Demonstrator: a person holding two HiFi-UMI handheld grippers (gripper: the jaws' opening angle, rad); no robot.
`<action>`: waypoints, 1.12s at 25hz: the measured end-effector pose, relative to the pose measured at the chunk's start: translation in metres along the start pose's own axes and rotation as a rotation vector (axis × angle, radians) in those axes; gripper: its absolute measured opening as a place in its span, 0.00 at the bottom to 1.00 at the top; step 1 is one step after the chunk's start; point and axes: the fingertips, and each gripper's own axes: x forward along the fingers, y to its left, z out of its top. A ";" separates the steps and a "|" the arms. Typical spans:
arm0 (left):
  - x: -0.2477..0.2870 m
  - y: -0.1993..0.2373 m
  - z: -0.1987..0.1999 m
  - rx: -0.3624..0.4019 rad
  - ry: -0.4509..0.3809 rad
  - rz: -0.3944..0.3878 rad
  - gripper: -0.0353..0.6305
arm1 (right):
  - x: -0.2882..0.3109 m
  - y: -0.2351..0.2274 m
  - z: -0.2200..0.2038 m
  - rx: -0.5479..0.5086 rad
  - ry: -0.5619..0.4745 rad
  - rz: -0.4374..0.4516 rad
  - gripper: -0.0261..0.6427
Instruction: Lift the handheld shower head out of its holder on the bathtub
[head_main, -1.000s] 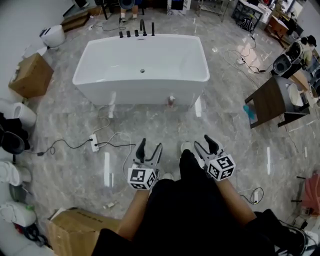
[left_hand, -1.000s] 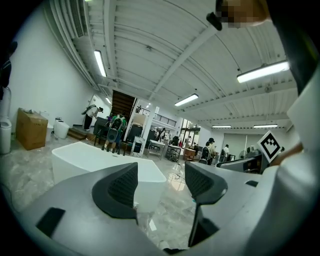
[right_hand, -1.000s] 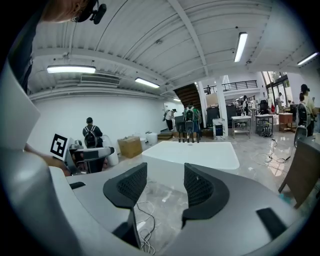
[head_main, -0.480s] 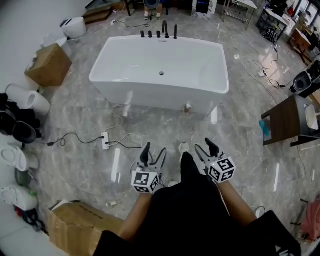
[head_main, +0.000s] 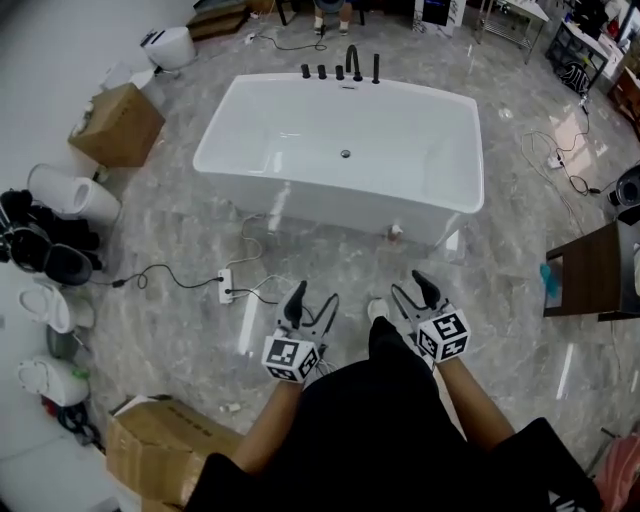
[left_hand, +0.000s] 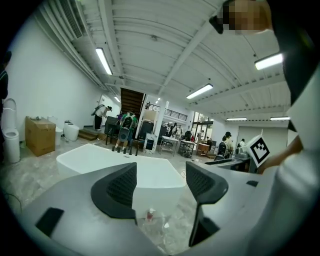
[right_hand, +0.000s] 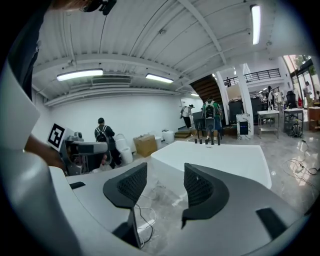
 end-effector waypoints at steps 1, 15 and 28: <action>0.009 0.004 0.003 0.005 0.007 0.000 0.48 | 0.009 -0.005 0.004 -0.011 0.002 0.013 0.34; 0.102 0.057 0.033 -0.053 0.006 0.144 0.48 | 0.117 -0.085 0.062 -0.043 0.035 0.107 0.34; 0.148 0.093 0.054 -0.053 -0.010 0.228 0.48 | 0.169 -0.117 0.067 -0.024 0.063 0.183 0.34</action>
